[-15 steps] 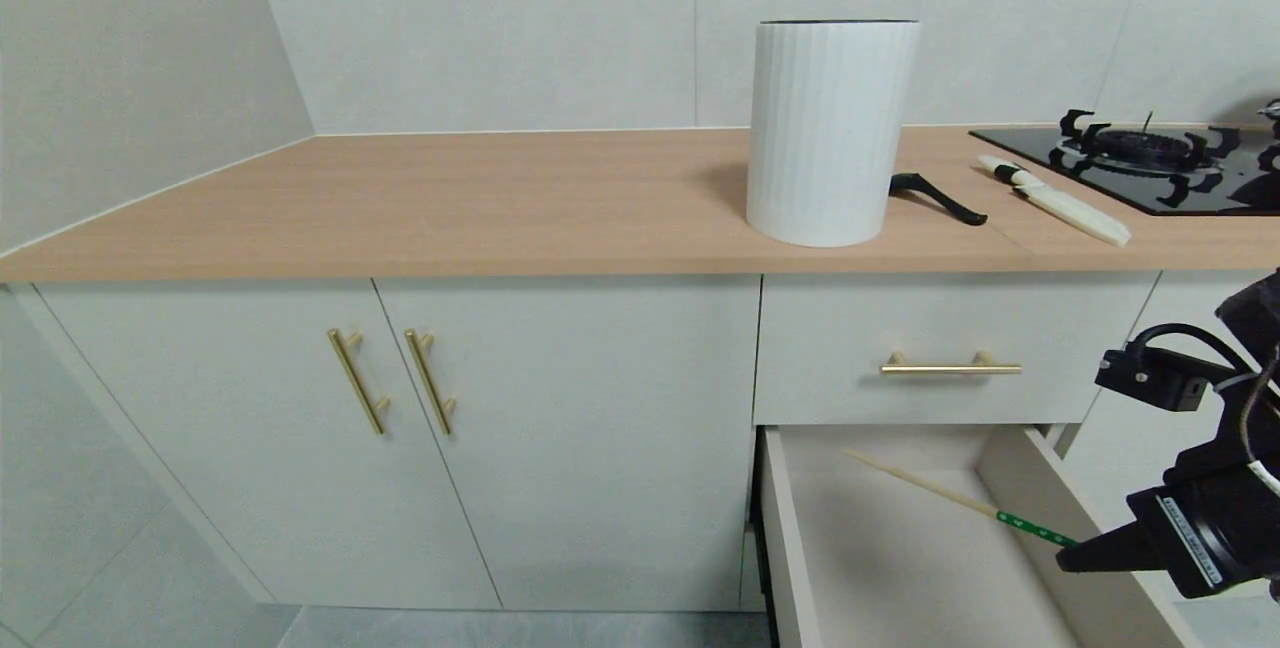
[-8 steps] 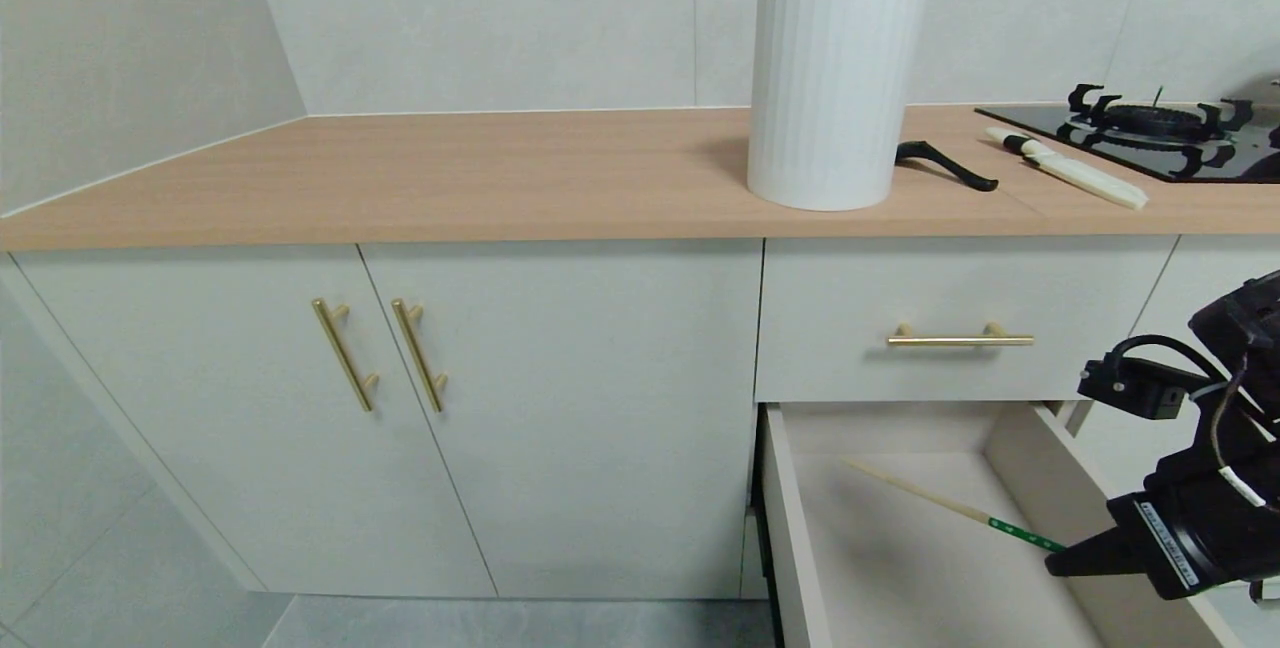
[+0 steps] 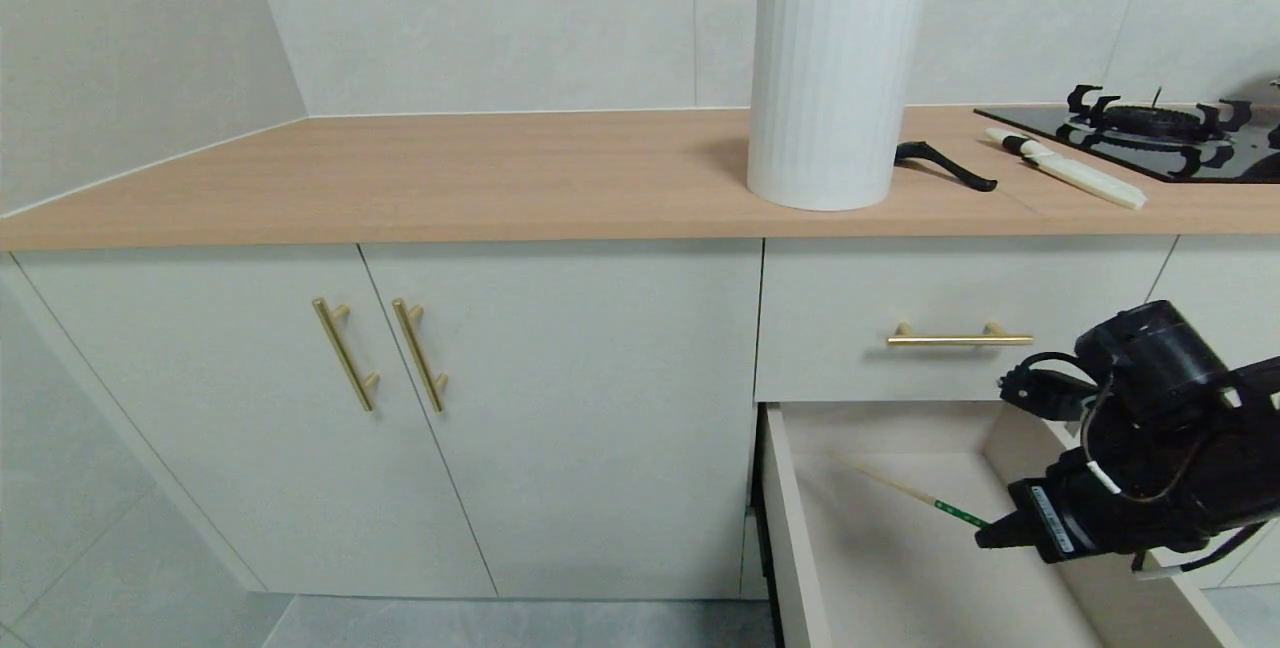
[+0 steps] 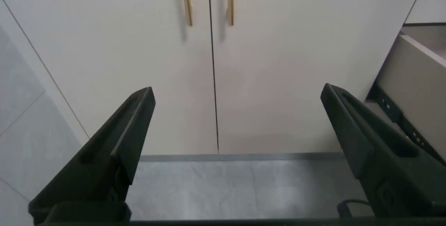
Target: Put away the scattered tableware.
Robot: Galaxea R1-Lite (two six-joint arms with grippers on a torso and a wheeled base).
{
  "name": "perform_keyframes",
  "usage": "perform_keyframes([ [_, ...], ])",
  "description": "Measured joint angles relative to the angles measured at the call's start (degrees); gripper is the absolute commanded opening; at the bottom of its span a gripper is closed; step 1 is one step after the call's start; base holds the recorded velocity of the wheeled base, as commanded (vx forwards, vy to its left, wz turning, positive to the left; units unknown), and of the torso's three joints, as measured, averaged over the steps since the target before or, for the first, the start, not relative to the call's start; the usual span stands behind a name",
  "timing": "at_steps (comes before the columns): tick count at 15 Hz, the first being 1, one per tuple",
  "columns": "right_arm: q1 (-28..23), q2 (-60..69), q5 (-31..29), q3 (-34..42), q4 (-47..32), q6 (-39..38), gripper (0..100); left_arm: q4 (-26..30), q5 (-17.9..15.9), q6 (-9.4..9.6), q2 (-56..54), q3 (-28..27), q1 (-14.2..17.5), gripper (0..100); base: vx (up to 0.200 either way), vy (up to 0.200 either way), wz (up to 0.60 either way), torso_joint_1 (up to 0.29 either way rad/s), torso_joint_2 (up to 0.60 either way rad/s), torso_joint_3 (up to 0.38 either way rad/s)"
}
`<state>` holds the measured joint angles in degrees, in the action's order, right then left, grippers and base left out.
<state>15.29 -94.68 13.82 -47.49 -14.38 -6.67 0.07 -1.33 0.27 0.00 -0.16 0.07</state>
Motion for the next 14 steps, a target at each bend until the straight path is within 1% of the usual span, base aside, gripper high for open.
perform_keyframes([
  [4,0.74,-10.33,-1.32,1.28,10.05,-6.3,0,0.02,0.0,-0.02,0.0,-0.02,0.0,100,0.0,0.0,0.0,0.0,0.0,0.0],
  [7,3.51,-17.05,-5.18,3.1,17.83,-10.54,0,0.02,0.0,0.0,0.0,-0.02,0.0,100,0.0,0.0,0.0,0.0,0.0,0.0],
  [9,5.66,-20.72,-9.23,3.78,21.88,-13.06,0,0.02,0.0,0.0,0.0,-0.02,0.0,100,0.0,0.0,0.0,0.0,0.0,0.0],
  [11,7.03,-23.81,-11.95,4.04,24.37,-14.87,0,0.02,0.0,0.0,0.0,-0.02,0.0,100,0.0,0.0,0.0,0.0,0.0,0.0],
  [14,8.5,-27.11,-12.39,3.9,25.08,-15.12,0,0.02,0.0,0.0,0.0,-0.02,0.0,100,0.0,0.0,0.0,0.0,0.0,0.0],
])
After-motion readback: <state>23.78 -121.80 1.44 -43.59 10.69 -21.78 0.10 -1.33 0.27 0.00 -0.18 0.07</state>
